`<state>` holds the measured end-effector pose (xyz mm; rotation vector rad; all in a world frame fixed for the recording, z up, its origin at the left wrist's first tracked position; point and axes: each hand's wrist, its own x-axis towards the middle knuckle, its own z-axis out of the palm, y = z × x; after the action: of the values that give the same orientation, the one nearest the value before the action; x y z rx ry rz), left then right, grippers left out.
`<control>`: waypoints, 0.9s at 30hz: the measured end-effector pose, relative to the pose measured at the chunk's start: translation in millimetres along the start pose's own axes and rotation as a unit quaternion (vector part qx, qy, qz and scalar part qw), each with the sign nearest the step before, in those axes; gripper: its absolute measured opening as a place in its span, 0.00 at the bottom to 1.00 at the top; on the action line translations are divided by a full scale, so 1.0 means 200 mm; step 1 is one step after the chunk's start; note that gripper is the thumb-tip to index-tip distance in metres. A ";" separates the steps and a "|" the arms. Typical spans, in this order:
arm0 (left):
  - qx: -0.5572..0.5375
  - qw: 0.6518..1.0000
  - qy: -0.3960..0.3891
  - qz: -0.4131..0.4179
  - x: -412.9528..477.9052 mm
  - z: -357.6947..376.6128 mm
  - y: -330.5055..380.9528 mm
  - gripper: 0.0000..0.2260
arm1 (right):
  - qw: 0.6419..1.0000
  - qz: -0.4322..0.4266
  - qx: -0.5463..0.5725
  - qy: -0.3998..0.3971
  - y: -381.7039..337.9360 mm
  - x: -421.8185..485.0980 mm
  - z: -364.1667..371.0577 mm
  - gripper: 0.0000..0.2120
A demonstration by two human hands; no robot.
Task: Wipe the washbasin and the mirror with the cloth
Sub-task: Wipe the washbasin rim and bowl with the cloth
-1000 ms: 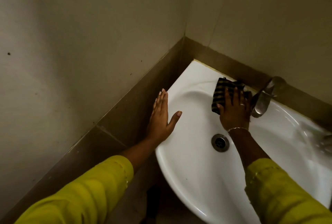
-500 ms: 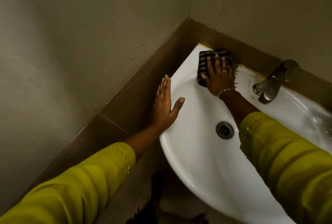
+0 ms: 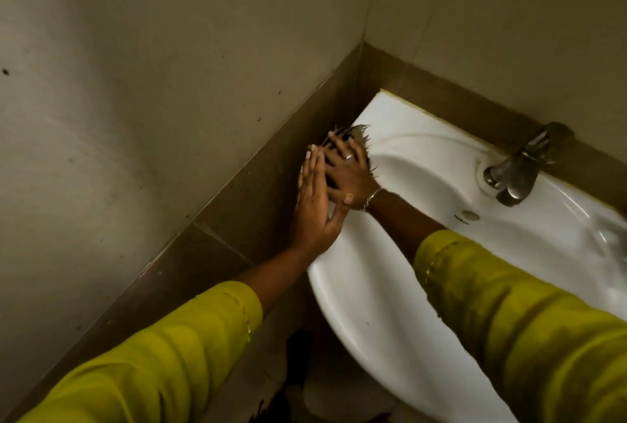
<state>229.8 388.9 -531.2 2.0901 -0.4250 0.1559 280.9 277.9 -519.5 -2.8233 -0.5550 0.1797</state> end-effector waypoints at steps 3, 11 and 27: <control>0.038 0.999 0.014 0.013 0.00 -0.01 0.01 0.36 | 0.997 -0.049 -0.009 0.065 -0.08 -0.07 0.09 0.31; 0.065 0.998 0.002 0.010 0.00 0.00 0.02 0.39 | 0.998 -0.014 -0.026 0.047 0.11 0.03 0.00 0.37; 0.096 0.995 -0.013 0.006 0.00 -0.01 0.02 0.39 | 0.952 0.288 -0.049 0.087 0.55 -0.24 -0.12 0.33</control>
<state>228.8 388.5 -525.7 2.2807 -0.4539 0.1829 279.3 155.0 -524.3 -2.9763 0.3186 0.0066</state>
